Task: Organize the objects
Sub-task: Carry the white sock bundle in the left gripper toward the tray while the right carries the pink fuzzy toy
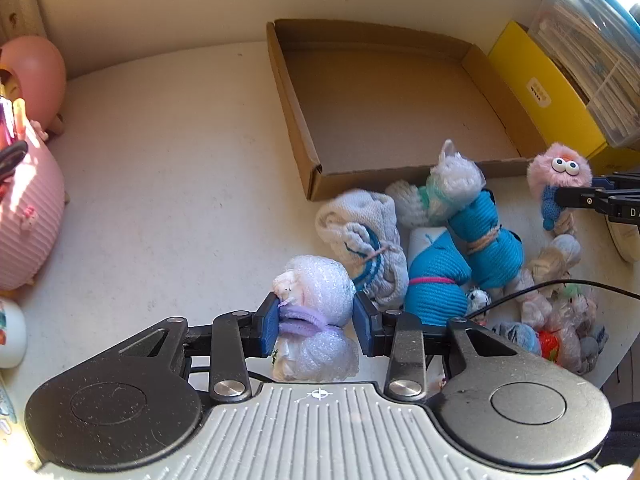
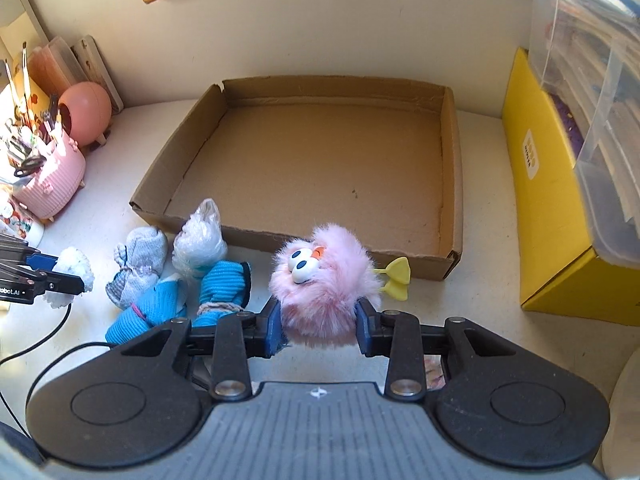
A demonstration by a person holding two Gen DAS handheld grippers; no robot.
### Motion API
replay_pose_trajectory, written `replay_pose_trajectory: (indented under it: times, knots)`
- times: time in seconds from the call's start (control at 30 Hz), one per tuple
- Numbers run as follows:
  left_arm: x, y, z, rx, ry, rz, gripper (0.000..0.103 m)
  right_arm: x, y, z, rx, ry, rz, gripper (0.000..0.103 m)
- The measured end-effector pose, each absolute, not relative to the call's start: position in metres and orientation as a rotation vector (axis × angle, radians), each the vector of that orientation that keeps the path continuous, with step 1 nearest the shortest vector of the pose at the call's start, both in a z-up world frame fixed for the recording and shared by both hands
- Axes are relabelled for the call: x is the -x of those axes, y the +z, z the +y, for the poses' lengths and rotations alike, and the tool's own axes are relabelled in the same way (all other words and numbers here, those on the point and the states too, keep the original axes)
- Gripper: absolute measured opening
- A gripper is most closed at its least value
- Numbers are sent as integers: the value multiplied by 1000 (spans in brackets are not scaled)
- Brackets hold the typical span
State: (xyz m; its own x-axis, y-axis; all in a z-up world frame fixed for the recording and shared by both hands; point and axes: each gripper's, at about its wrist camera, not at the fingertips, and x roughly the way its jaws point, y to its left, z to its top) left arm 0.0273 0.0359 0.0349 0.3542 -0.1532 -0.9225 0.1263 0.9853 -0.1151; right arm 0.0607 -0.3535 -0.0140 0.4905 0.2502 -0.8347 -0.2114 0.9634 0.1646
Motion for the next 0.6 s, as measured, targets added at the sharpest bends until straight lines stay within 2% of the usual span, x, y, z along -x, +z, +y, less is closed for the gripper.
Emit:
replay_pose_trajectory:
  times: [0.17, 0.37, 0.6]
  knots:
    - [-75, 81, 42, 12, -122, 1074, 45, -95, 22, -348, -65, 297, 899, 33]
    - [-153, 117, 33, -45, -161, 930, 45, -153, 38, -320, -58, 356, 794, 33]
    - [-224, 77, -7, -15, -176, 949, 45, -213, 12, -286, -31, 431, 769, 33]
